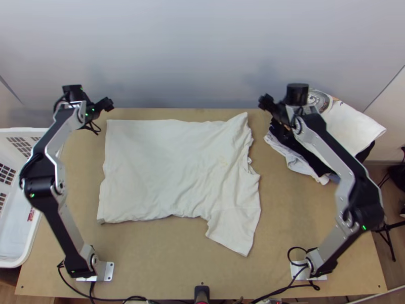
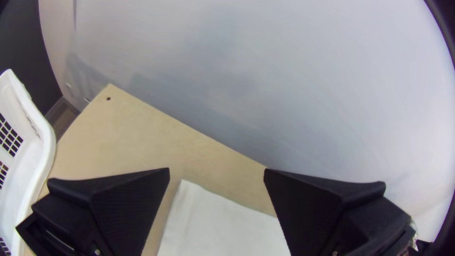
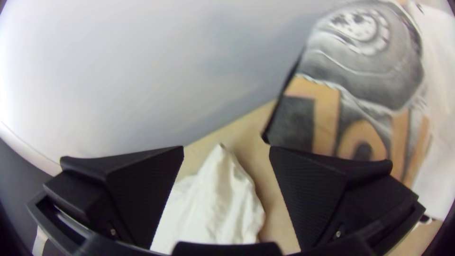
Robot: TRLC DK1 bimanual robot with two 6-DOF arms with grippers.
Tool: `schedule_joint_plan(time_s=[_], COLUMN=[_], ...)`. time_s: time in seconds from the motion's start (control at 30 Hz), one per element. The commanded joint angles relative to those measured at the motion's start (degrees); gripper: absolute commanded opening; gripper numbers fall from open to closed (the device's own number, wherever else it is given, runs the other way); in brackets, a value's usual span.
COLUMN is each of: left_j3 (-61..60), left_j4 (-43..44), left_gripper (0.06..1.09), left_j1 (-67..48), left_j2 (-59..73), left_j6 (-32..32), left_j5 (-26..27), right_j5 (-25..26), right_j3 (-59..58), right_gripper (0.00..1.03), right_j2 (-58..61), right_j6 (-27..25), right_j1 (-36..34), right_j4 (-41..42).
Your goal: Fold the t-shirt
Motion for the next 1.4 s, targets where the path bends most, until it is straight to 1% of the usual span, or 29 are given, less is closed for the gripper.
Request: schedule_joint_plan(time_s=[0.0,0.07,0.13,0.17,0.2,0.23,0.3,0.33,0.37,0.43,0.5,0.53,0.6,0.63,0.67,0.73,0.9,0.97,1.37], left_j3=[-4.3,-8.8,-13.4,-15.6,-18.0,-20.4,-23.9,-25.3,-26.7,-29.0,-30.7,-31.3,-32.1,-32.4,-32.5,-33.0,-34.3,-34.6,-37.5], left_j4=[-11.6,-13.1,-14.1,-14.6,-14.7,-14.6,-14.6,-14.6,-14.6,-14.5,-14.4,-14.4,-14.4,-14.4,-14.4,-14.5,-14.5,-14.5,-14.7], left_gripper=[1.04,1.04,1.04,1.04,1.04,1.04,1.04,1.04,1.04,1.04,1.04,1.04,1.04,1.04,1.04,1.04,1.04,1.04,1.04], left_j1=[0.1,0.0,0.0,-0.1,-0.4,-0.7,-0.9,-1.1,-1.2,-1.8,-2.3,-2.7,-3.1,-3.3,-3.5,-3.6,-3.7,-3.8,-4.1], left_j2=[-10.9,-15.2,-19.4,-21.4,-23.6,-25.5,-28.9,-30.3,-31.6,-33.9,-35.9,-36.6,-37.8,-38.4,-38.9,-39.8,-41.7,-42.4,-46.6], left_j6=[1.0,1.2,1.1,1.5,2.1,2.4,2.3,2.1,1.8,1.6,1.4,1.2,1.0,0.9,0.7,0.2,-0.2,-0.5,-0.5], left_j5=[0.3,0.6,0.9,1.8,1.9,1.9,2.0,2.0,2.0,2.0,1.9,2.0,1.9,1.9,1.9,1.9,1.8,1.8,1.8], right_j5=[-0.1,-0.2,-0.6,-3.9,-9.3,-13.3,-16.3,-16.5,-17.1,-17.4,-17.4,-17.5,-17.3,-17.3,-17.3,-17.3,-17.2,-17.1,-16.8], right_j3=[-10.7,-14.0,-16.7,-18.8,-21.7,-23.3,-25.7,-27.0,-28.6,-31.8,-34.6,-36.0,-38.4,-39.7,-40.9,-42.8,-45.2,-45.4,-48.7], right_gripper=[0.88,0.88,0.87,0.87,0.87,0.88,0.88,0.88,0.87,0.87,0.86,0.84,0.62,0.53,0.51,0.51,0.51,0.47,0.46], right_j2=[-14.1,-16.9,-18.4,-18.7,-18.7,-19.0,-19.9,-20.6,-21.3,-23.0,-24.3,-25.3,-27.2,-28.6,-29.5,-30.5,-30.2,-30.1,-31.1], right_j6=[8.6,9.3,8.9,8.1,6.9,6.2,4.3,2.5,1.9,-0.3,-1.3,-2.0,-2.8,-3.3,-3.9,-4.8,-6.8,-7.2,-7.2], right_j1=[0.8,2.5,3.3,3.9,3.9,3.7,5.1,5.9,6.7,8.2,9.9,10.2,10.8,10.8,10.8,10.9,10.6,10.4,10.4], right_j4=[-19.4,-27.9,-35.7,-38.3,-39.4,-42.4,-46.1,-47.4,-48.0,-47.5,-45.9,-44.4,-40.7,-38.6,-37.0,-34.2,-30.5,-29.5,-23.0])
